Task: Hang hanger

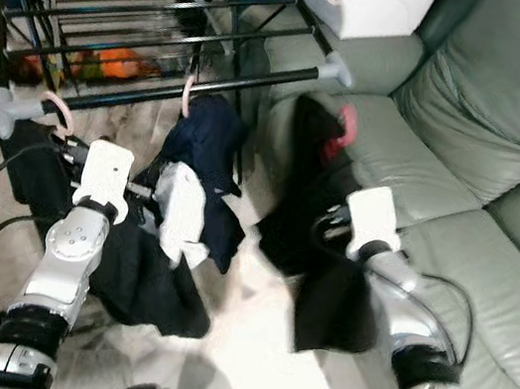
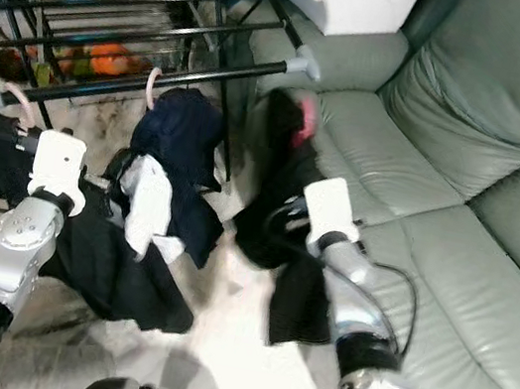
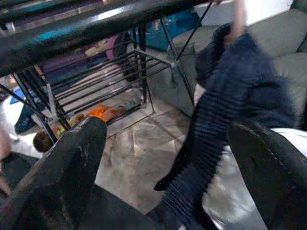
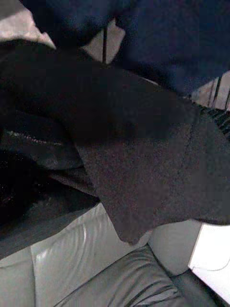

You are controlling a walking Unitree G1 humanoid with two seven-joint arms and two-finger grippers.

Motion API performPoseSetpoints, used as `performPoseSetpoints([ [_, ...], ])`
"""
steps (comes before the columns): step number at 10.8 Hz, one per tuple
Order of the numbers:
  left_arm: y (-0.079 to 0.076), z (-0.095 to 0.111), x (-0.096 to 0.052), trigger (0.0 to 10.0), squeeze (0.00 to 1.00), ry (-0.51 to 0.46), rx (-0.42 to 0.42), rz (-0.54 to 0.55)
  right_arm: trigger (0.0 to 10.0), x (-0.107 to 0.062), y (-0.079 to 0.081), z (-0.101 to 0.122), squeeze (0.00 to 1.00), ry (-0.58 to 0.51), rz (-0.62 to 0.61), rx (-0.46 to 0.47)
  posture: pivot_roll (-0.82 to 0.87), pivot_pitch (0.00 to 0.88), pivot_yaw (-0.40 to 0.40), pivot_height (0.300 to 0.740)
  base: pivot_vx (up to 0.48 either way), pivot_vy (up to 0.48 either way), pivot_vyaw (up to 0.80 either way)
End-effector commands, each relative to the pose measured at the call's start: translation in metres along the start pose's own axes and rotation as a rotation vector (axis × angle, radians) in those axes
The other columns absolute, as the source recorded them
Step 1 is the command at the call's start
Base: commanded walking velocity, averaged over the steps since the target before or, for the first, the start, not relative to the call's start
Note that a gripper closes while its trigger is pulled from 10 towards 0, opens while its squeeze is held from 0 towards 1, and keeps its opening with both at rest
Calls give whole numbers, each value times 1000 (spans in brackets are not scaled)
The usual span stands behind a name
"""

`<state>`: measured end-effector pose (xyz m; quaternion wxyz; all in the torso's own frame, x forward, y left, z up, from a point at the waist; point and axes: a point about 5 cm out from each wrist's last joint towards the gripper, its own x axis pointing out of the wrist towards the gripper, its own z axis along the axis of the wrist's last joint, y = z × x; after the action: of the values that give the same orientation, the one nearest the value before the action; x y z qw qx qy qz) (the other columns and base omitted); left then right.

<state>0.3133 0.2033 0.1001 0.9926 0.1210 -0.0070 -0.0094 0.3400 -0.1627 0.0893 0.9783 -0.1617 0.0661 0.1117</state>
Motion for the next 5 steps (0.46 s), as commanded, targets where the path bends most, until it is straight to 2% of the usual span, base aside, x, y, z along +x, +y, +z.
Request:
performPoseSetpoints([
  [1,1,2,0,10000,0,-9,-1,3,10000,5,-2,12,0,-46,-6,1,-65,106,-10,740,405,0,0],
  [3,1,1,1,10000,0,-6,-4,9,10000,9,0,17,0,-57,50,-1,-62,107,-12,740,388,0,0],
  [5,1,1,1,10000,0,0,-2,16,10000,13,2,25,0,-77,69,-13,-63,108,-11,740,276,0,734],
])
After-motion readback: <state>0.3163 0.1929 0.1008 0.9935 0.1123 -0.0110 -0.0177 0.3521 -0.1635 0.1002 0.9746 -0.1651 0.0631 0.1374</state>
